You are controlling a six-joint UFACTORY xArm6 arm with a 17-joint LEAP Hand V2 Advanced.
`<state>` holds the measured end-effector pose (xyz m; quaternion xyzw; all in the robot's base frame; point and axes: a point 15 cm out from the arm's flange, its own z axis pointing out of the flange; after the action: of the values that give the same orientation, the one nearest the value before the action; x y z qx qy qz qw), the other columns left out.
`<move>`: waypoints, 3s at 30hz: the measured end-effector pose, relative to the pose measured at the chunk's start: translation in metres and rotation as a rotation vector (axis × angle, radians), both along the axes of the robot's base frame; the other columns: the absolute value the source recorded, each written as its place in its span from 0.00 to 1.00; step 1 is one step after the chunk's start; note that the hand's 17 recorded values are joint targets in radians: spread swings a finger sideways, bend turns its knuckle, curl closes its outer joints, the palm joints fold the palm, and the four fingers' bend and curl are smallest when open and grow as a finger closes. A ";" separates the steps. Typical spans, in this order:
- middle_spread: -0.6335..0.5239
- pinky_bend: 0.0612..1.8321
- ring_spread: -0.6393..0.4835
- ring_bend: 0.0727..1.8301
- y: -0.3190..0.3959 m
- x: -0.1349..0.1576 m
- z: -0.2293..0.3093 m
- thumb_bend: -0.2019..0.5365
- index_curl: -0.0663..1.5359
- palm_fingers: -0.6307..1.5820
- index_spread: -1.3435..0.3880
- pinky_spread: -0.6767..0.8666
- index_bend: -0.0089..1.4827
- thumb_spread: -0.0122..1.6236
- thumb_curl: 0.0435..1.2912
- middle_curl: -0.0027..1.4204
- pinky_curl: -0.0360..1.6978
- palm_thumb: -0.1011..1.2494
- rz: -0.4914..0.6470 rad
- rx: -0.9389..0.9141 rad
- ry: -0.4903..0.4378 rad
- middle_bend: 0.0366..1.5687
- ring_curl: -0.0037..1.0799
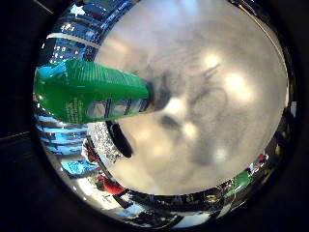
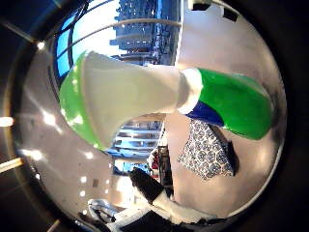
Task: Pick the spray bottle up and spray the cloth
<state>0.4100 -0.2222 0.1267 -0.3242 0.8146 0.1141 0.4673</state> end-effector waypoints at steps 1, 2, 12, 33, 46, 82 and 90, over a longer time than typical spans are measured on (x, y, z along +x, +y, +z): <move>0.72 0.20 0.75 0.14 0.001 0.001 0.000 0.23 0.18 0.28 0.71 0.70 0.10 0.59 0.19 0.24 0.21 0.33 -0.003 0.003 -0.002 0.11 0.26; 0.72 0.20 0.75 0.14 0.003 0.004 -0.001 0.24 0.19 0.28 0.71 0.70 0.10 0.59 0.19 0.24 0.21 0.34 0.000 0.007 -0.003 0.12 0.26; 0.68 0.21 0.73 0.17 0.041 0.033 0.001 0.23 0.19 0.34 0.71 0.71 0.10 0.59 0.20 0.26 0.20 0.36 0.048 0.020 -0.011 0.16 0.27; 0.37 0.57 0.36 0.60 0.019 0.078 0.008 0.26 0.45 0.79 0.51 0.21 0.36 0.64 0.25 0.57 0.40 0.70 -0.007 -0.044 -0.079 0.59 0.58; 0.44 0.62 0.40 0.67 0.015 0.074 0.026 0.26 0.58 0.85 0.56 0.27 0.56 0.66 0.30 0.54 0.46 0.81 0.010 -0.019 -0.130 0.74 0.57; 0.44 0.61 0.41 0.77 0.133 -0.049 0.125 0.25 0.56 0.80 0.63 0.31 0.72 0.52 0.56 0.49 0.67 0.82 1.278 -0.667 0.367 0.86 0.60; 0.44 0.60 0.40 0.76 0.201 -0.042 0.130 0.25 0.56 0.80 0.63 0.32 0.73 0.51 0.58 0.49 0.70 0.81 1.388 -0.816 0.458 0.87 0.60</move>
<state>0.3684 -0.0211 0.2572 -0.8645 0.4824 0.1352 -0.0401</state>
